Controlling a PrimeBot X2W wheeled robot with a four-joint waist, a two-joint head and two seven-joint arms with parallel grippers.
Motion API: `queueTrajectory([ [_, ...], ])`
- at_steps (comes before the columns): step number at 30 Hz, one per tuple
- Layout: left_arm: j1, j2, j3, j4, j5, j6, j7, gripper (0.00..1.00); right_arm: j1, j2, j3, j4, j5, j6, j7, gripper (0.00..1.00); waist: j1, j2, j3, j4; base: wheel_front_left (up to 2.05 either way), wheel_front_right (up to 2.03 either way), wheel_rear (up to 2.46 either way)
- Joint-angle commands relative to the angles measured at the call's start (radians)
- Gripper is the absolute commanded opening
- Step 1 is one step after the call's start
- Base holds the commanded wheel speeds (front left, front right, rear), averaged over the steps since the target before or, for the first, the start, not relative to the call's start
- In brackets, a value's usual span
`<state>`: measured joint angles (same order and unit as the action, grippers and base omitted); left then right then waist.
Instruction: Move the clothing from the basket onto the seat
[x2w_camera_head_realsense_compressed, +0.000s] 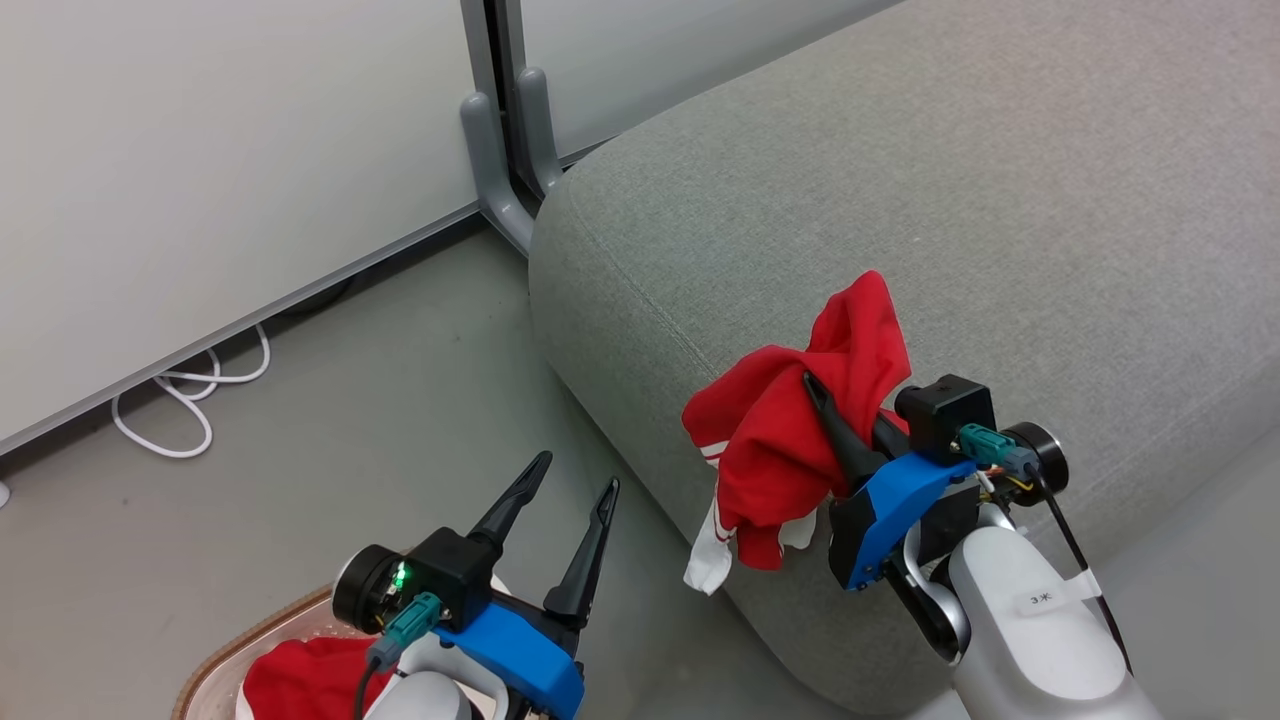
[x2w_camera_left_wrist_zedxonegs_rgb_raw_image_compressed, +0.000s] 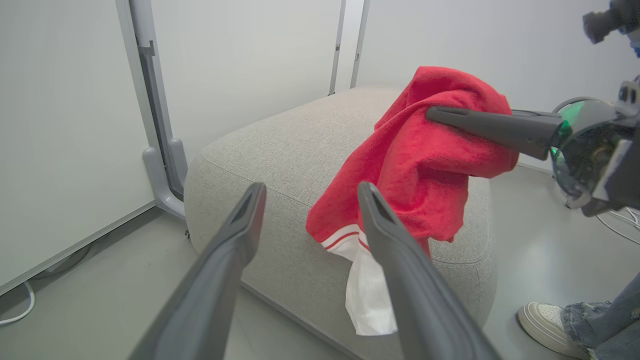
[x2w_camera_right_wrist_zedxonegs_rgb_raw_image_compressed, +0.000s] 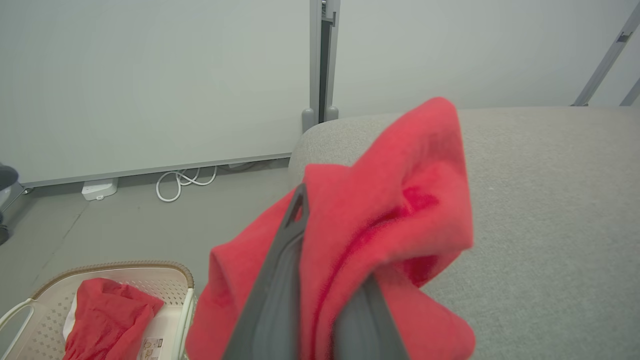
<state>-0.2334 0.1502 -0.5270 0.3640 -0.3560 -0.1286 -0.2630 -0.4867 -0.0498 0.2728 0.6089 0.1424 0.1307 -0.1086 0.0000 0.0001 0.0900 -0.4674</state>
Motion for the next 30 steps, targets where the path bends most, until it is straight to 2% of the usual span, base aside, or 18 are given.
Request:
queueTrajectory([
  [1,-0.018,0.004,0.0,0.004,-0.004,-0.002,-0.003,1.0,0.008,-0.001,-0.005,0.001,0.001,0.0,-0.008,0.0,0.0,-0.0001,-0.002,0.007,0.0,0.0,0.0],
  [14,-0.03,0.005,-0.001,-0.002,0.002,-0.002,-0.003,1.0,-0.023,-0.001,-0.04,-0.005,-0.001,0.0,-0.001,0.0,0.0,-0.0001,0.023,0.054,0.0,0.0,0.0],
  [21,-0.073,0.031,-0.007,-0.019,0.028,-0.002,-0.003,1.0,-0.167,-0.006,-0.164,0.004,0.011,0.0,0.042,0.0,0.0,-0.0001,0.117,0.087,0.0,0.0,0.0],
  [24,-0.111,0.043,-0.021,-0.031,0.037,-0.002,-0.003,1.0,-0.259,-0.036,-0.222,0.021,0.02,0.0,0.064,0.0,0.0,-0.0001,0.178,0.111,0.0,0.0,0.0],
  [30,-0.201,0.077,-0.053,-0.059,0.054,-0.002,-0.003,1.0,-0.433,-0.141,-0.374,0.062,0.026,0.0,0.071,0.0,0.0,-0.0001,0.33,0.176,0.0,0.0,0.0],
])
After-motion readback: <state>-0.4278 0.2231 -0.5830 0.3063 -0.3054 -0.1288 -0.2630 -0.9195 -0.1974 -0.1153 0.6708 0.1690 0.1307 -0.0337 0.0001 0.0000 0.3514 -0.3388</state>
